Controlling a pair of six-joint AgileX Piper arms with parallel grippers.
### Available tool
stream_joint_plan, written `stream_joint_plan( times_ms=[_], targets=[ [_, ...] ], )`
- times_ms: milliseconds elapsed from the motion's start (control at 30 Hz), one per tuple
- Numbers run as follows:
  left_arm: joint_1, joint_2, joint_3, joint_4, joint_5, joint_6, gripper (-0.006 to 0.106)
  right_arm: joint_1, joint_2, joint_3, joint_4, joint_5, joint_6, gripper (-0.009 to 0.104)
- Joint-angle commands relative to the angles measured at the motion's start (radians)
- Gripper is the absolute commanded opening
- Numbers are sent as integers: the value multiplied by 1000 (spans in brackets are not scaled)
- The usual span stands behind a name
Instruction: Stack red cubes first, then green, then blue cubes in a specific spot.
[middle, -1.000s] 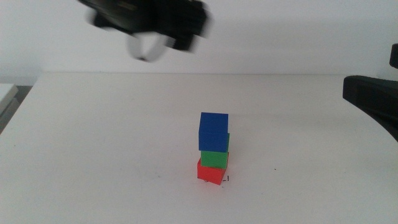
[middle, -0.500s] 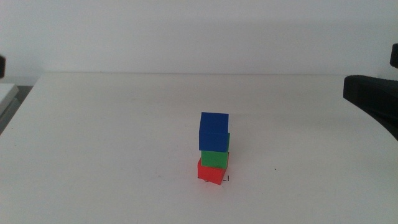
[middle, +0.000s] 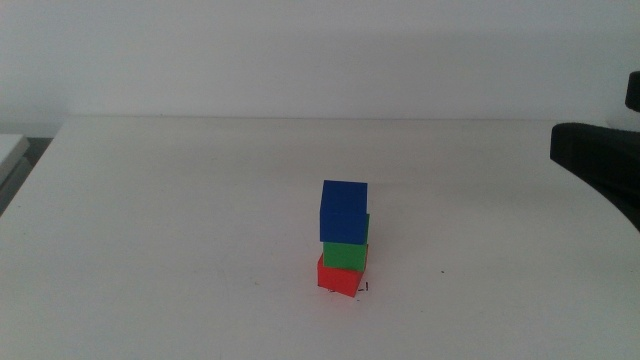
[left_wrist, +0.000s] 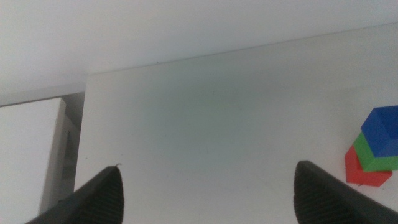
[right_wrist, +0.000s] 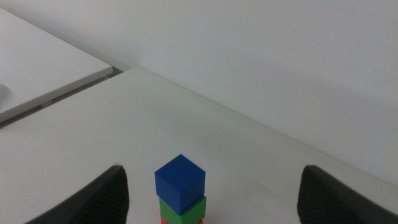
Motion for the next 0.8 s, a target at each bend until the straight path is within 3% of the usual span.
stream_joint_plan(
  times_ms=[0,100,233,467,600,767],
  targets=[
    [0,-4,22,-7,-22,1,94,-9,-4,22,-1,-15,-1,83],
    [0,-27,81,-9,-106,1,94,-11,-21,96,72,-71,-1,83],
    [0,-103,251,-40,-351,1,94,-38,-108,274,66,-122,-1,83],
    [0,-278,603,-42,-742,1,94,-361,-429,599,3,-122,-1,83],
    [0,-388,804,-38,-905,1,94,-534,-638,727,12,-122,-1,83],
    [0,-518,983,-38,-944,1,94,-646,-728,835,12,-154,-1,83]
  ],
)
